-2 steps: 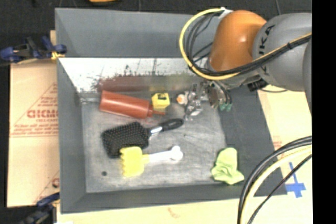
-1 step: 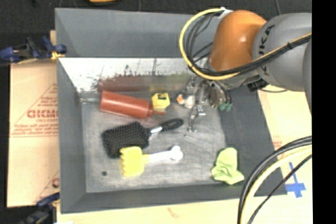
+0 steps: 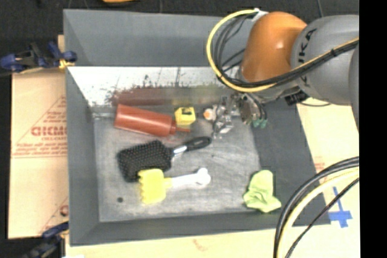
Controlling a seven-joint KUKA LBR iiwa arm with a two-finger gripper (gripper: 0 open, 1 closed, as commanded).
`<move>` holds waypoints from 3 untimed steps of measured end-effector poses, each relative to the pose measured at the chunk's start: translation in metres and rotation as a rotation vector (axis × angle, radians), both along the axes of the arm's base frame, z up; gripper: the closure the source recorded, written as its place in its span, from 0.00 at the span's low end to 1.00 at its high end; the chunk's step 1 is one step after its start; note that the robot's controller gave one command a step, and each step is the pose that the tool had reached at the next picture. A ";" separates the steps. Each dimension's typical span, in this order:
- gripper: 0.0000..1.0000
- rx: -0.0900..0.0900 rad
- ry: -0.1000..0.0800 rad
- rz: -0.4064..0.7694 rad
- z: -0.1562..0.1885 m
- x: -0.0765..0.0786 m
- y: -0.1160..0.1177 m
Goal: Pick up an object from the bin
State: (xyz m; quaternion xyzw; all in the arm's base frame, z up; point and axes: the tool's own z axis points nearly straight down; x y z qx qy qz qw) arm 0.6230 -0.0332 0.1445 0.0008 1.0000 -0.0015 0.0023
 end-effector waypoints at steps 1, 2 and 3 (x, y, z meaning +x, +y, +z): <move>1.00 0.000 0.000 0.000 0.000 0.000 0.000; 1.00 -0.001 -0.001 0.067 0.011 0.000 0.035; 1.00 0.002 -0.001 0.199 0.028 0.006 0.086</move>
Offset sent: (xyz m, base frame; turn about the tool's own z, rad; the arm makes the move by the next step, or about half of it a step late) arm -0.0011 0.1797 0.0496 -0.3147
